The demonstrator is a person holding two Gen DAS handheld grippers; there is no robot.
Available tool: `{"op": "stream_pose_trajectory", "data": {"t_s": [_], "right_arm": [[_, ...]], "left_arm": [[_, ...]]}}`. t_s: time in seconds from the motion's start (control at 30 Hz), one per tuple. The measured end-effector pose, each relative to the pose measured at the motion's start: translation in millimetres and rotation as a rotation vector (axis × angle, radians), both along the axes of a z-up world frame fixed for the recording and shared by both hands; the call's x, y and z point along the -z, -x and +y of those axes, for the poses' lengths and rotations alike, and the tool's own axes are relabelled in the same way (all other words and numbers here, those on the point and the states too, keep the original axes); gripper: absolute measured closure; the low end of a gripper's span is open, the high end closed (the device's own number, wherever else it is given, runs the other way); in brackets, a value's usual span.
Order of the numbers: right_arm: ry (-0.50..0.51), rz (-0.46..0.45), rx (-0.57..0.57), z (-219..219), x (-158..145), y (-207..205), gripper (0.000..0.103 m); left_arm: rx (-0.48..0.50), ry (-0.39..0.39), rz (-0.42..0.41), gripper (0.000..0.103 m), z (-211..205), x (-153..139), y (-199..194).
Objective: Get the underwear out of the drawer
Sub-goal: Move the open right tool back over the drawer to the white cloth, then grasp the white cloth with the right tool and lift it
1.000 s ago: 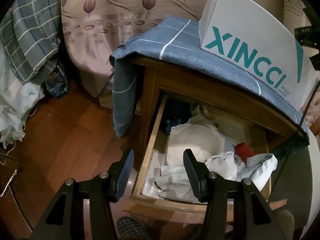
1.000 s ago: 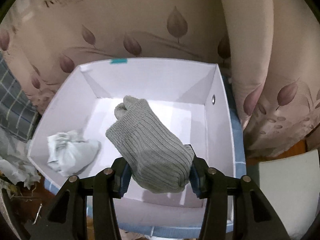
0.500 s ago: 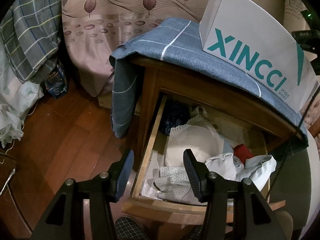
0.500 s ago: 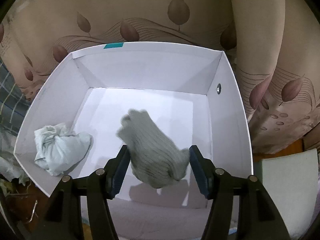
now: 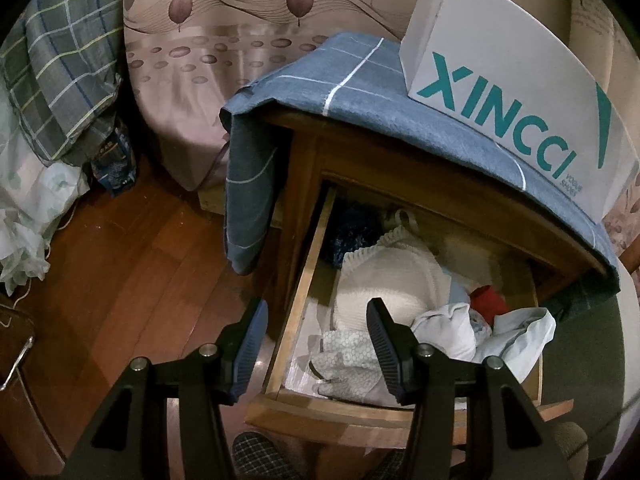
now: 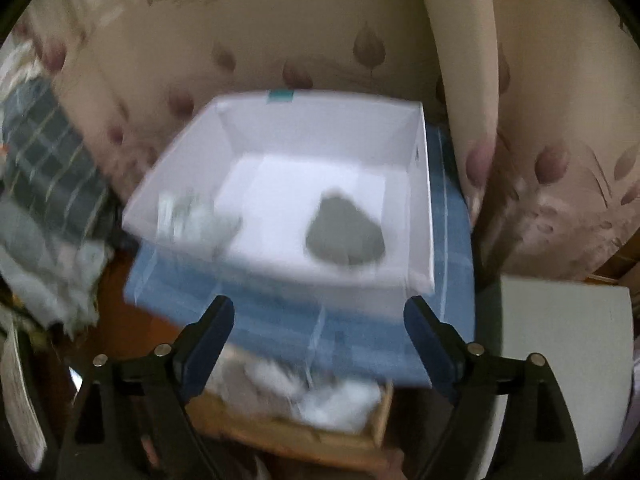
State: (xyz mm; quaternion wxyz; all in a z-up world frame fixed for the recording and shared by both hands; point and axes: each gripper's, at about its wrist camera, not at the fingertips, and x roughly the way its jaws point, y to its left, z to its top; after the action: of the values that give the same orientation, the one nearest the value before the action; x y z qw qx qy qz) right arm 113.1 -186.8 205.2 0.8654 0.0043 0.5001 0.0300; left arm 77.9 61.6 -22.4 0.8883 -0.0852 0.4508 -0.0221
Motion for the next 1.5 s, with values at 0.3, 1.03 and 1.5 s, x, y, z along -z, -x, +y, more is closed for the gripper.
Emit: {"op": "stream_pose_trajectory", "data": {"t_s": [0.3,1.03,1.5], "right_arm": [[-0.026,0.340,0.103,-21.8,125.3,39.1,0.015],[-0.042,0.532,0.416,0.3,299.2,0.3,0.012],[-0.081,0.587,0.397,-6.3,319.6,-2.1,0.037]], "left_arm": [[-0.005,0.011,0.013,0.050,2.1,0.9,-1.2],[0.004,0.054,0.039,0.050,4.4,5.1,-5.8],[0.003,0.056,0.054,0.050,1.9,7.5,-8.3]]}}
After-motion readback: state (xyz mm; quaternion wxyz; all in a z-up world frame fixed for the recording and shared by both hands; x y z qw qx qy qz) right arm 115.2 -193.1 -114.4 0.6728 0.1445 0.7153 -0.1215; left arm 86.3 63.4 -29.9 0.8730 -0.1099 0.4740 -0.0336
